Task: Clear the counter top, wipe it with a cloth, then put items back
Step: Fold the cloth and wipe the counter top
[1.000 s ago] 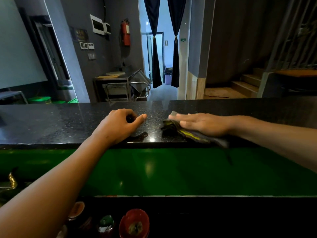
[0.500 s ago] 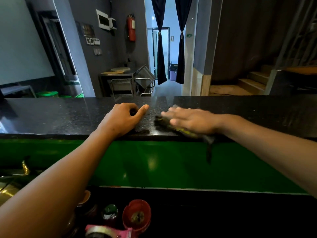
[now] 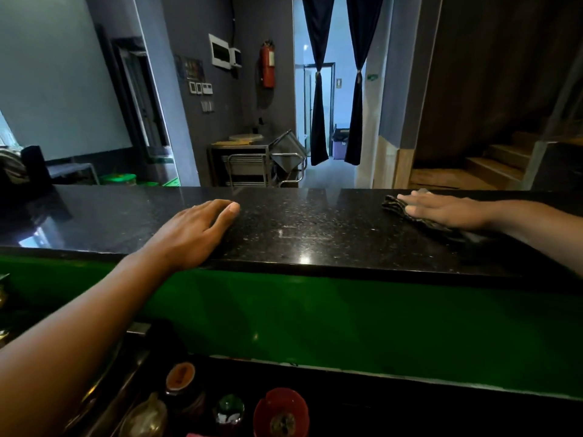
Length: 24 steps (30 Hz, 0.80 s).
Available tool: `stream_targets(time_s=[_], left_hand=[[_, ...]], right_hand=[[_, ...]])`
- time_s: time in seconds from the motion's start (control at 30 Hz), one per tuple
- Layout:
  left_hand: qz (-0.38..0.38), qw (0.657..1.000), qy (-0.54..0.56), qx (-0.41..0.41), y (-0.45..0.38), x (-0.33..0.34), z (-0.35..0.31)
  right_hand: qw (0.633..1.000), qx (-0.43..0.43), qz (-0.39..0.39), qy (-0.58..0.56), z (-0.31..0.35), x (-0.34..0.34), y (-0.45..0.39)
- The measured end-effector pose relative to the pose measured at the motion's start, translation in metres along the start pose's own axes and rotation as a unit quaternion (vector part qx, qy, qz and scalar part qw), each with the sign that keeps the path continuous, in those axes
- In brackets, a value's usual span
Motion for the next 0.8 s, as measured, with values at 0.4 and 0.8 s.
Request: stream_targets(time_s=[0.4,0.8], left_hand=[[0.007,0.999,0.029,-0.023,0.000,0.001,0.006],[-0.010,1.000,0.020,-0.022,0.003,-0.001,0.003]], right_hand=[[0.981,-0.188,0.038,-0.009,0.202,0.044,-0.027],[0.999,0.017,0.025,-0.014,0.096,0.012,-0.031]])
Point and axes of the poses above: each hand's wrist, its own y-axis away from the middle knuckle, its own x-axis out of the palm, z = x × y, the point moved 5 cm from there along -y, towards the middle knuckle, and after that the axes turned 7 degrees about -z, right-handed, at the moved point
